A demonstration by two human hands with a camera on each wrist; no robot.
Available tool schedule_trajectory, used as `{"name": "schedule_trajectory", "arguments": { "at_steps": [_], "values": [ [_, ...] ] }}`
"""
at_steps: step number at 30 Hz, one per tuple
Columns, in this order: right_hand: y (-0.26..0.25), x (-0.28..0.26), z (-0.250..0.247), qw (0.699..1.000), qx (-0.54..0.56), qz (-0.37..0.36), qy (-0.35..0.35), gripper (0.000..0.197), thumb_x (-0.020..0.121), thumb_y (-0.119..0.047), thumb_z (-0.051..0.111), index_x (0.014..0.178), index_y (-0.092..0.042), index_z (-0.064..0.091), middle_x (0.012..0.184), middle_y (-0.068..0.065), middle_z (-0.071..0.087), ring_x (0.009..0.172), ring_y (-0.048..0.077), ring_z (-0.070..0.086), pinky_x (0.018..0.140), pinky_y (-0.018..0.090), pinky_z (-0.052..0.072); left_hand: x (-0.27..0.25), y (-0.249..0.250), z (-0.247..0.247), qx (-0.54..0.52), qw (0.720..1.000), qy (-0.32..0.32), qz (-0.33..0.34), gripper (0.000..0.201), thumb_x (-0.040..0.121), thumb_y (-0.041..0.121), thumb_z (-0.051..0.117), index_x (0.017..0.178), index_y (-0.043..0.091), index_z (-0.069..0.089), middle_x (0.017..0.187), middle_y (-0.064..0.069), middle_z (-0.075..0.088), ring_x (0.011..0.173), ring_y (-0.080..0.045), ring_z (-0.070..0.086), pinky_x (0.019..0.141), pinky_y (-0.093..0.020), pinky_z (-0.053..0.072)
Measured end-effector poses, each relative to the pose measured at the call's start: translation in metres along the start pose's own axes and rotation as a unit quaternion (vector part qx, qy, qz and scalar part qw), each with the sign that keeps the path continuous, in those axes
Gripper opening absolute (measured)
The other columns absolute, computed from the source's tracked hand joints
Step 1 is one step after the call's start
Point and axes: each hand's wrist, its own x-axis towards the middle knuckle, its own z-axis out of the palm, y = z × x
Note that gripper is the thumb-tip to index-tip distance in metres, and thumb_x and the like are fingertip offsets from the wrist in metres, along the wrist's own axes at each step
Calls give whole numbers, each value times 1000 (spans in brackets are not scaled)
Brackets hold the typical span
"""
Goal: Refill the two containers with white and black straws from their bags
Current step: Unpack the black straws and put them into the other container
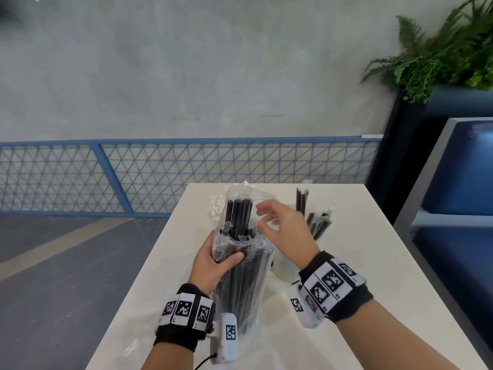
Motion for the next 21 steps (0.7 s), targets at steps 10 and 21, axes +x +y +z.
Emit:
{"name": "schedule_trajectory", "arguments": {
  "at_steps": [10,21],
  "values": [
    [-18,6,19,965,-91,-27,-244,52,67,-22,79,111,-9,55,92,3,63,79,14,54,59,15,34,-11,0,-10,16,995,-95,-16,86,42,17,89,118,28,50,106,4,70,104,-14,65,87,-27,51],
    [-22,8,27,948,-129,-8,-291,40,66,-40,77,92,-12,67,88,6,68,84,21,61,78,35,49,-10,-1,-7,42,993,-104,-45,74,48,3,89,112,20,55,97,13,73,96,1,66,80,-13,49]
  ]
}}
